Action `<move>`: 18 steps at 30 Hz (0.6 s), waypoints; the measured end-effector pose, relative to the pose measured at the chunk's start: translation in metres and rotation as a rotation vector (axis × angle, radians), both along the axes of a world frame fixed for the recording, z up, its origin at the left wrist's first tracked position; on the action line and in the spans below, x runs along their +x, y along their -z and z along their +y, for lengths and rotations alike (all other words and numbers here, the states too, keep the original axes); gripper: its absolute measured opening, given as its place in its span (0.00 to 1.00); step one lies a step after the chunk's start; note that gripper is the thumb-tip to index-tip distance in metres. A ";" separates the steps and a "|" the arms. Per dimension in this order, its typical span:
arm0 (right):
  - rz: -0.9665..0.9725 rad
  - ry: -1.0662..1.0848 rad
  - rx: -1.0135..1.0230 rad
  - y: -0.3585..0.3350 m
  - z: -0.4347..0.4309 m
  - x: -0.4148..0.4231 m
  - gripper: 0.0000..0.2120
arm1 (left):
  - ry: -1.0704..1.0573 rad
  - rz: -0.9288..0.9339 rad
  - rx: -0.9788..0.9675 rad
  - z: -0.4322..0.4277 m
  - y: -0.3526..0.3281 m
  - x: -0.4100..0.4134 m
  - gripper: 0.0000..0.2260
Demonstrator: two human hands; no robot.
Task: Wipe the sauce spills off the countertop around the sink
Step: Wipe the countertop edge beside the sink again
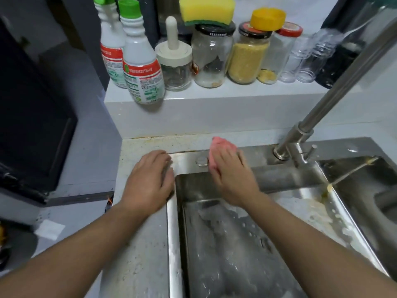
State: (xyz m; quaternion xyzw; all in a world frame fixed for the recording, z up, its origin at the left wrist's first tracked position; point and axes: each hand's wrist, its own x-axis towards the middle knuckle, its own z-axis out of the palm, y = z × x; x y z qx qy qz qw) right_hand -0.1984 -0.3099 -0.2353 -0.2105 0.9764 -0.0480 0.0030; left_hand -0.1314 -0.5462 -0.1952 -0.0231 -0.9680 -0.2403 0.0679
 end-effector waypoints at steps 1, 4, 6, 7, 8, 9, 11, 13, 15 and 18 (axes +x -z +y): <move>-0.008 0.064 0.002 -0.004 0.019 -0.002 0.30 | -0.056 0.007 0.008 -0.005 -0.006 0.006 0.15; -0.028 0.394 -0.015 -0.007 0.056 -0.014 0.30 | -0.235 -0.029 0.018 -0.025 -0.010 0.031 0.16; -0.015 0.400 -0.071 -0.007 0.031 -0.009 0.31 | -0.362 -0.121 -0.001 -0.034 -0.002 0.049 0.17; 0.006 0.297 -0.097 -0.006 0.008 -0.002 0.32 | -0.431 -0.179 0.006 -0.036 0.003 0.056 0.18; 0.024 0.129 -0.122 -0.004 -0.015 0.006 0.32 | -0.495 -0.235 0.038 -0.037 0.009 0.060 0.20; 0.046 -0.069 -0.119 -0.003 -0.035 0.014 0.31 | -0.541 -0.280 0.092 -0.036 0.016 0.063 0.22; 0.040 -0.310 -0.059 -0.007 -0.055 0.021 0.30 | -0.579 -0.322 0.224 -0.034 0.023 0.065 0.25; 0.023 -0.264 -0.011 -0.014 -0.053 0.009 0.27 | -0.581 -0.314 0.308 -0.033 0.027 0.065 0.27; 0.046 -0.023 -0.044 -0.009 -0.040 -0.015 0.23 | -0.581 -0.296 0.374 -0.036 0.028 0.065 0.23; 0.043 0.203 -0.129 -0.009 -0.045 -0.034 0.25 | -0.558 -0.266 0.411 -0.035 0.027 0.066 0.17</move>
